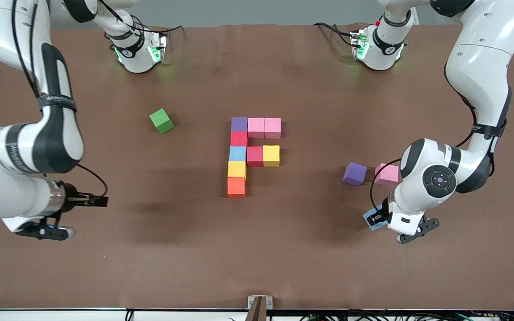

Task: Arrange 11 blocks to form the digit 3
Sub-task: 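Raise the right gripper away while the left gripper carries blue toward figure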

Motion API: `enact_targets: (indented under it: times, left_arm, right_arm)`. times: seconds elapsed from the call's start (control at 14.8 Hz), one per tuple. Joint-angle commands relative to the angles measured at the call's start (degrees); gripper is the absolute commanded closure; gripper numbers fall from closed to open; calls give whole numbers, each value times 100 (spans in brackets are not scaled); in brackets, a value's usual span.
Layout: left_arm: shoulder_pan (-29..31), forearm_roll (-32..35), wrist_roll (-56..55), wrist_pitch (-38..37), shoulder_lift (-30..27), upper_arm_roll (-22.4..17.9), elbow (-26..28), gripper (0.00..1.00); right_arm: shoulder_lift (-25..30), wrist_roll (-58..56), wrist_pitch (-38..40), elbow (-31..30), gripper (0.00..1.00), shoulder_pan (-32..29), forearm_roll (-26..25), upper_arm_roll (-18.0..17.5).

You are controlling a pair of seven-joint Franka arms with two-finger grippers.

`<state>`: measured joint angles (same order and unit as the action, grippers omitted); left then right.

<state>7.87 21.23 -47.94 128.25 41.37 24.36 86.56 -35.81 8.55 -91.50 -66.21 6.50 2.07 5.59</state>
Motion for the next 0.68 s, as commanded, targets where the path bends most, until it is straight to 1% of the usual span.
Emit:
enact_targets:
  times: [0.0, 0.07, 0.2, 0.27, 0.34, 0.47, 0.61]
  left_arm:
    - [-49, 4, -110, -55, -42, -1, -8, 49]
    - [-101, 12, -215, -55, -42, -1, -8, 49]
    - [-154, 12, -347, -55, -42, -1, -8, 49]
    - [-198, 4, -374, -55, -42, -1, -17, 49]
    - [-251, 4, -513, -55, -50, -1, -17, 49]
    - [-373, 4, -856, -55, -50, -1, -52, 49]
    - [-531, 4, -1434, -55, -50, -1, -52, 49]
  right_arm:
    - [906, -458, -297, -1312, 0, -253, -198, -67]
    - [1205, -477, -516, -1768, 0, -263, -233, -58]
    - [1899, -460, -1121, -2866, 0, -246, -531, -58]
    - [2154, -468, -1316, -3254, 0, -254, -567, -58]
    - [2348, -460, -1318, -3432, 0, -289, -568, -58]
    - [2613, -460, -1222, -3565, 0, -316, -568, -58]
    - [2807, -469, -1020, -3549, 0, -342, -576, -58]
